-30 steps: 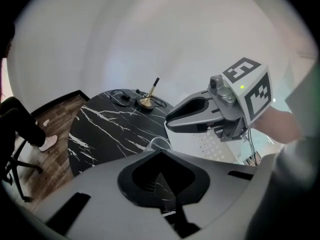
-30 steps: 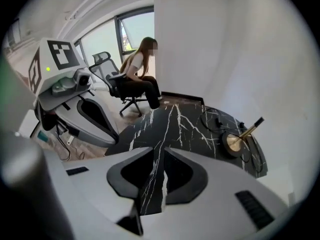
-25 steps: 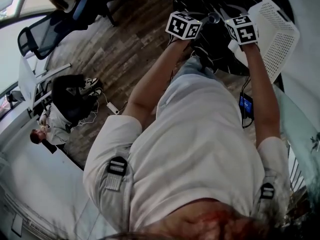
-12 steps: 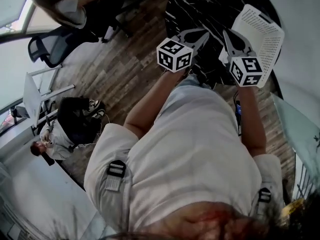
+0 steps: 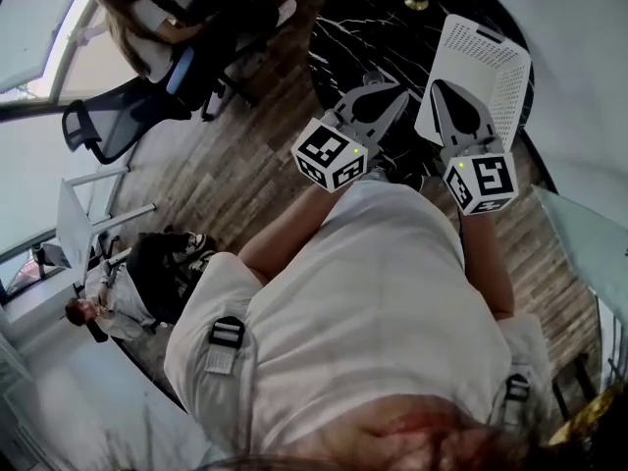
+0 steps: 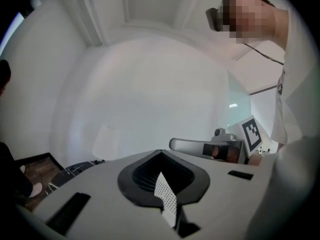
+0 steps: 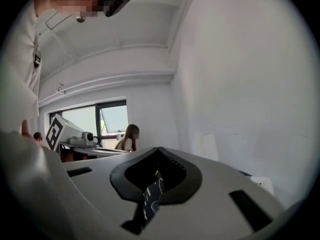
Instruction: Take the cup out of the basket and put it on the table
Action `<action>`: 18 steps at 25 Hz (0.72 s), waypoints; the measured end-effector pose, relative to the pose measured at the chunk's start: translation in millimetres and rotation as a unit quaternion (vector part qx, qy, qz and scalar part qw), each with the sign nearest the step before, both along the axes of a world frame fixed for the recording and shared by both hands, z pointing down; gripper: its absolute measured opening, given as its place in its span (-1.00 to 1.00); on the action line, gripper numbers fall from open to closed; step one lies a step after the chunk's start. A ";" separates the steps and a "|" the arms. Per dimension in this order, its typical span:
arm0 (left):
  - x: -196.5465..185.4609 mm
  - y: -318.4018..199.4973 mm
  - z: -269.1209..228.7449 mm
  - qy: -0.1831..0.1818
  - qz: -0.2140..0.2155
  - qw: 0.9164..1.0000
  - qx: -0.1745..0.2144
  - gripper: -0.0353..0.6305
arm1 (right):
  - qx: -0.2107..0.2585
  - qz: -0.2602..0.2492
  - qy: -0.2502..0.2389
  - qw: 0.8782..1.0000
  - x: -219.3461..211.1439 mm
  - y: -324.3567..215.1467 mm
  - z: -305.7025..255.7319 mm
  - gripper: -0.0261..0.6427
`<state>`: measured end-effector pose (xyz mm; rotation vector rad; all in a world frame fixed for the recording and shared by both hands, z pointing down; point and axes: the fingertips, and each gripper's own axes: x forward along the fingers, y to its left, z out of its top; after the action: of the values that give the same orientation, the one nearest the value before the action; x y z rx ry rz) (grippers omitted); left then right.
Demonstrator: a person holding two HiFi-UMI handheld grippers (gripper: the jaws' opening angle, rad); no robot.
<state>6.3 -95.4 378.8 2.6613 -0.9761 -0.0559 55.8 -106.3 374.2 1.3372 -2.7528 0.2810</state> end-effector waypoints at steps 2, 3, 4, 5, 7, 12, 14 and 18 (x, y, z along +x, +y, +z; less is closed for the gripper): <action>9.2 5.9 -17.7 0.003 0.002 1.000 0.029 -0.88 | 0.010 0.009 -0.011 1.000 6.6 9.8 -11.2 -0.90; 14.0 8.2 -24.2 0.002 0.003 0.999 0.042 -0.88 | 0.015 0.015 -0.014 1.000 9.9 14.6 -14.9 -0.90; 19.0 10.2 -28.7 0.001 0.005 0.999 0.052 -0.88 | 0.019 0.021 -0.015 0.999 13.3 19.0 -17.2 -0.90; 24.0 12.2 -31.7 0.000 0.008 0.998 0.059 -0.88 | 0.022 0.028 -0.015 0.999 16.8 23.0 -18.7 -0.90; 32.7 16.6 -35.8 0.000 0.015 0.998 0.067 -0.88 | 0.031 0.042 -0.015 0.999 24.0 30.2 -22.7 -0.90; 47.4 24.4 -46.0 0.001 0.027 0.996 0.082 -0.88 | 0.040 0.055 -0.020 0.998 36.4 43.5 -33.2 -0.90; 52.1 22.1 -48.1 0.002 0.029 0.996 0.084 -0.88 | 0.035 0.061 -0.021 0.997 40.6 42.0 -29.9 -0.90; 61.0 23.0 -47.3 0.004 0.036 0.996 0.086 -0.88 | 0.032 0.078 -0.020 0.996 51.5 42.5 -26.8 -0.90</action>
<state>67.3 -72.5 331.5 2.8475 -0.9083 -0.1412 107.3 -63.9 347.4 1.5817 -2.7154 0.2326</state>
